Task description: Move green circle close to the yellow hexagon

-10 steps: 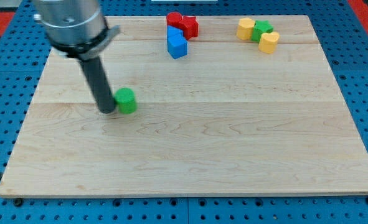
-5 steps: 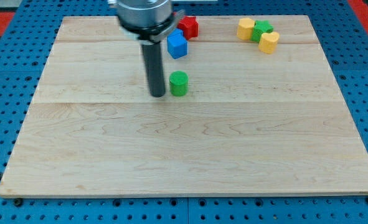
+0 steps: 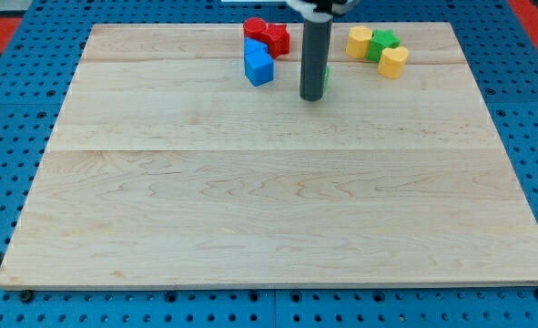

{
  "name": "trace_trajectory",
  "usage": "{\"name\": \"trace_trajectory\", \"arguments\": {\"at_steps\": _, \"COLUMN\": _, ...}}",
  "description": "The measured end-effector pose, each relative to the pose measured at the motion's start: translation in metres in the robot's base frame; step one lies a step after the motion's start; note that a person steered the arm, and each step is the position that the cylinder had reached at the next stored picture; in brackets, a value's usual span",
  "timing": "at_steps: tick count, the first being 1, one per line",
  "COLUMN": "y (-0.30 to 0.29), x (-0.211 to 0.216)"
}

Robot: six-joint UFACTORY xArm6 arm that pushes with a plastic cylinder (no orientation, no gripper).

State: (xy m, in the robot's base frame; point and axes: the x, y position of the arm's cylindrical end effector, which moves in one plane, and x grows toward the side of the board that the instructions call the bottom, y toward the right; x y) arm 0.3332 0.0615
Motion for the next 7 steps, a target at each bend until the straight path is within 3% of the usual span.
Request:
{"name": "trace_trajectory", "arguments": {"at_steps": 1, "y": 0.036, "x": -0.021}}
{"name": "trace_trajectory", "arguments": {"at_steps": 2, "y": 0.025, "x": -0.019}}
{"name": "trace_trajectory", "arguments": {"at_steps": 3, "y": -0.039, "x": -0.019}}
{"name": "trace_trajectory", "arguments": {"at_steps": 7, "y": 0.014, "x": -0.043}}
